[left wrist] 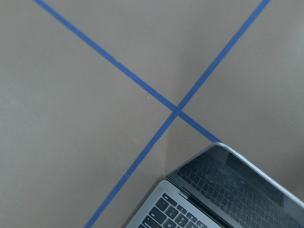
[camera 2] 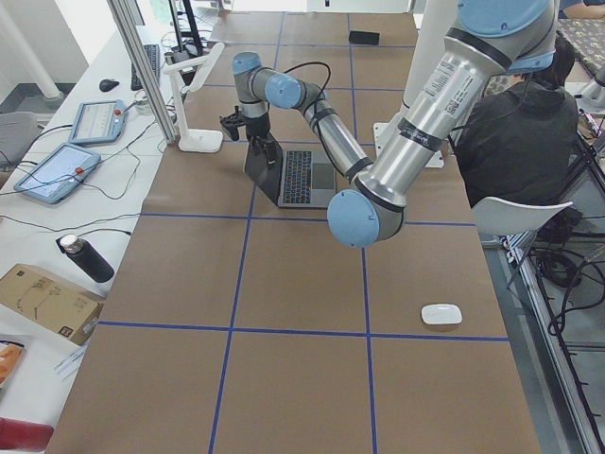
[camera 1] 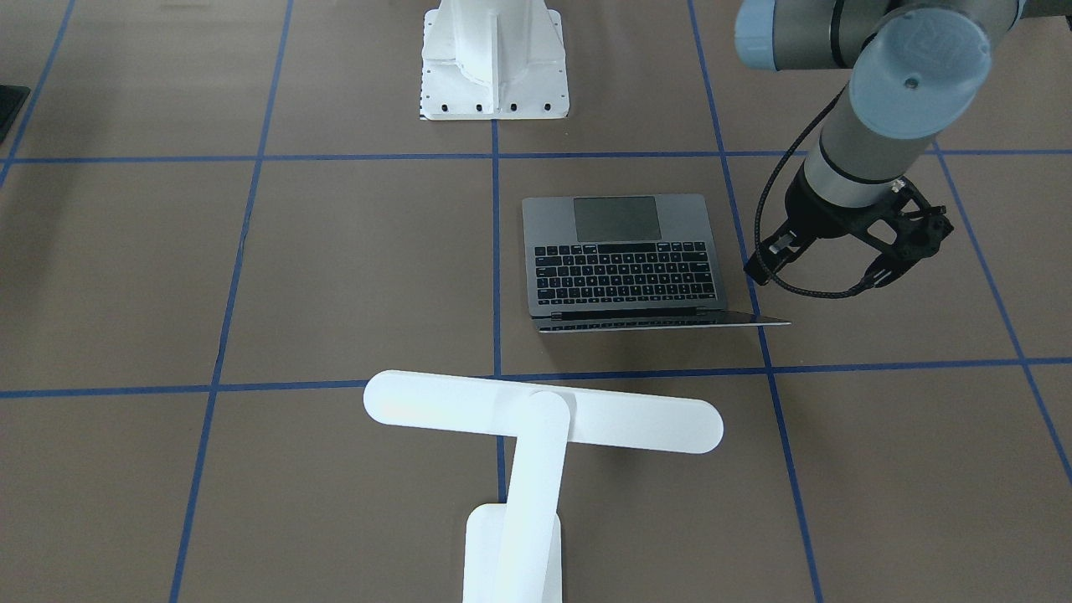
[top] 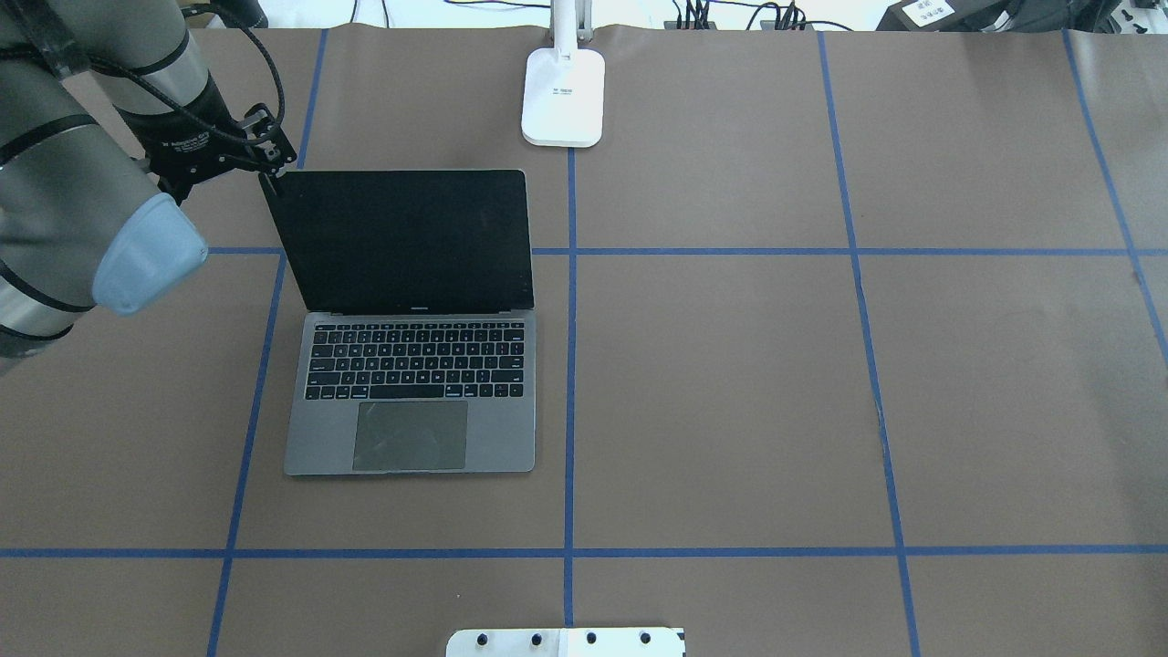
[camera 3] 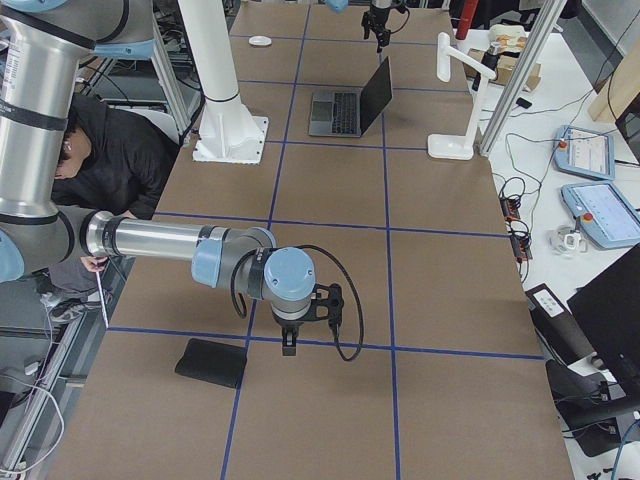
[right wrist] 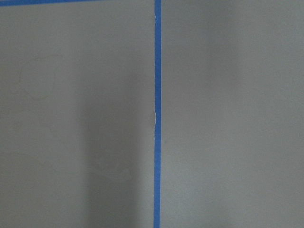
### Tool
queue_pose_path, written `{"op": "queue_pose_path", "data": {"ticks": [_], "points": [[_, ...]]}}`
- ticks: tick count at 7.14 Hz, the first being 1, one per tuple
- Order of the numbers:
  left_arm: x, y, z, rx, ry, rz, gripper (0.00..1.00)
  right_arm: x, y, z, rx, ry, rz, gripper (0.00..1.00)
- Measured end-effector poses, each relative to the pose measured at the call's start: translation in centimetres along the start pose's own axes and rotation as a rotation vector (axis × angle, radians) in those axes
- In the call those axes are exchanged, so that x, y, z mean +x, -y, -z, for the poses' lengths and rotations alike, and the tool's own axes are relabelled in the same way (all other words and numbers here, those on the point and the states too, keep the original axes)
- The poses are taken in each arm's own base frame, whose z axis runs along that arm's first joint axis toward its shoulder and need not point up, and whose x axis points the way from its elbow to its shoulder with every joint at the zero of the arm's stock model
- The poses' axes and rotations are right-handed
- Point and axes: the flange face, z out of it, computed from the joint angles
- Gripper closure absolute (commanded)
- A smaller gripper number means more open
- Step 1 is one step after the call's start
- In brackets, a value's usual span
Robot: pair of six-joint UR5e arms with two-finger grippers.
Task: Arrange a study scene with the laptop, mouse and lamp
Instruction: 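Release the laptop lid and withdraw the left gripper away from the laptop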
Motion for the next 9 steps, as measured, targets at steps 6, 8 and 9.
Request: {"op": "queue_pose_path", "data": {"ticks": [6,8,9], "points": [[-7.8,4.5,0.8,0.031,0.001,-0.521,0.00,3.6,-2.0,-6.2,-0.109,0.099,0.343,0.01],[-8.7,4.9,0.5,0.035,-0.009,-0.533,0.00,4.5,-2.9,-9.0,-0.148,0.160,0.404,0.01],[-9.1,4.9,0.3,0.036,-0.012,-0.535,0.00,5.0,-3.3,-10.4,-0.172,0.186,0.416,0.01]]}}
